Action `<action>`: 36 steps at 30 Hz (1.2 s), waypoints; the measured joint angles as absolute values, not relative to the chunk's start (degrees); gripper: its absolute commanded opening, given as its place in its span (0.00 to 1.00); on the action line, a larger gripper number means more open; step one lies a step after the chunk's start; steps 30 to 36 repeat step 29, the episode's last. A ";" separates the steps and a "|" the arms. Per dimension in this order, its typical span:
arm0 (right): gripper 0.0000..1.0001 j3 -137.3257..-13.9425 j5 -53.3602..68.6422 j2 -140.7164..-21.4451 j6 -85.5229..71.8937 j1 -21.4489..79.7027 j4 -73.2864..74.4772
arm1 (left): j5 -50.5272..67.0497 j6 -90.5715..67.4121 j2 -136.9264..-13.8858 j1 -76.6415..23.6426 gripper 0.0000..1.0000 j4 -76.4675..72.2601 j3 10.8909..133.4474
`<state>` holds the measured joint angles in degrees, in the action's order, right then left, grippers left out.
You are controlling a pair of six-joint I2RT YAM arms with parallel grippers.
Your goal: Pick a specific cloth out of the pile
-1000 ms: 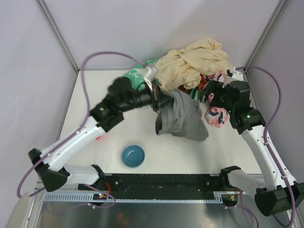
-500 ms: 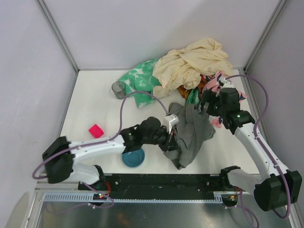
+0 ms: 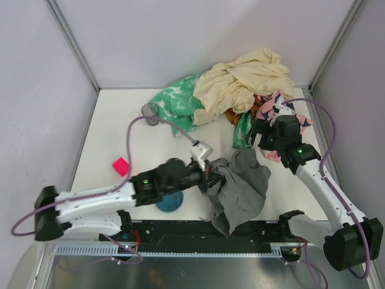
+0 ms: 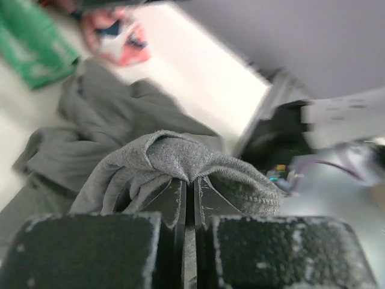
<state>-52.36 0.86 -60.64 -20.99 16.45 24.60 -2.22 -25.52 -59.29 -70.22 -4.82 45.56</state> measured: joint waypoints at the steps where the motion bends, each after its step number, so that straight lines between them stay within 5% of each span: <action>1: 0.99 -52.27 0.86 -60.51 -20.99 16.49 24.67 | -4.86 -25.65 -61.95 -70.22 0.02 -4.14 46.48; 3: 0.99 -52.18 0.82 -60.40 -21.02 16.67 24.69 | -9.54 -26.26 -69.23 -69.82 0.17 -1.87 48.90; 6: 0.99 -52.05 0.45 -60.16 -21.10 16.80 25.02 | -13.58 -28.05 -77.78 -68.31 0.82 2.61 51.64; 8: 0.99 -51.86 -0.27 -59.72 -21.28 16.82 25.26 | -14.63 -29.85 -81.58 -65.93 0.95 6.09 53.39; 15: 0.99 -51.72 -2.92 -57.78 -21.69 16.84 25.96 | -18.55 -32.58 -81.32 -61.39 1.00 13.58 55.90; 26: 0.99 -49.56 -13.34 -50.37 -24.80 17.10 25.28 | -31.11 -32.56 -59.27 -61.58 1.00 15.42 53.01; 36: 0.99 -48.73 -15.07 -49.78 -24.82 17.10 24.62 | -32.67 -32.56 -58.70 -61.58 1.00 15.79 50.94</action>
